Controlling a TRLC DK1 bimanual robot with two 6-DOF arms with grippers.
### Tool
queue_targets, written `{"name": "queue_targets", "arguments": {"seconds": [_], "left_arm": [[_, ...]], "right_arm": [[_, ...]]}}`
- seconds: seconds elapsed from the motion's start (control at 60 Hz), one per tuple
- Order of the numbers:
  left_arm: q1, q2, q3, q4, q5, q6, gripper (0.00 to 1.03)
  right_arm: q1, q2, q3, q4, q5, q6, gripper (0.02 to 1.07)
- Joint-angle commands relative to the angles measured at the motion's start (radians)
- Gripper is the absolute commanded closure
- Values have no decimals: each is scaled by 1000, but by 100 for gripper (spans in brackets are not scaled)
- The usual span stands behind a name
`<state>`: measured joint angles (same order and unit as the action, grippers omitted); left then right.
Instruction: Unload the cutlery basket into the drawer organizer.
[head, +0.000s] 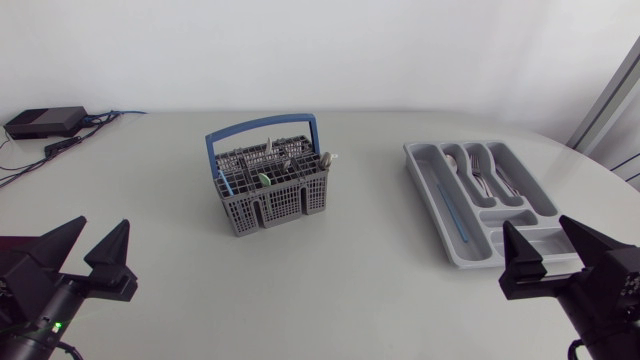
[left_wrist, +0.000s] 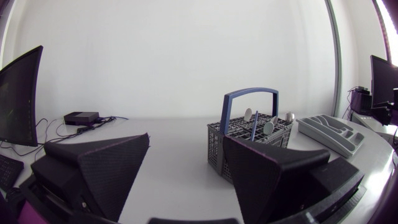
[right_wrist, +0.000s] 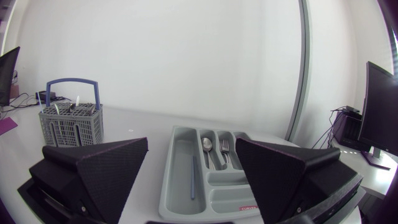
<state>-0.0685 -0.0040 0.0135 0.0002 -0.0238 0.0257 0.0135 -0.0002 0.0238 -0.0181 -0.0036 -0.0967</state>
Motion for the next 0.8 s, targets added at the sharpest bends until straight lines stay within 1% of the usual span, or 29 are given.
{"name": "queue_targets", "arguments": {"seconds": [0.0,0.317,0.483,0.617,0.7,0.783], "left_arm": [[3,-8,-12,-9,5,-17,4],[1,-8,-12,-9,5,-17,4],[1,-11,-10,29,5,-49,4],[-17,-8,46,14,5,-59,4],[-25,36,94,9,5,-81,4],[-53,153,155,9,5,-95,4]], "right_arm": [[8,-4,-25,12,-1,25,6],[11,-4,-25,12,-1,25,6],[39,-7,-25,26,7,26,6],[77,-6,-7,49,24,25,6],[102,-3,10,49,31,22,6],[125,20,30,53,36,22,6]]}}
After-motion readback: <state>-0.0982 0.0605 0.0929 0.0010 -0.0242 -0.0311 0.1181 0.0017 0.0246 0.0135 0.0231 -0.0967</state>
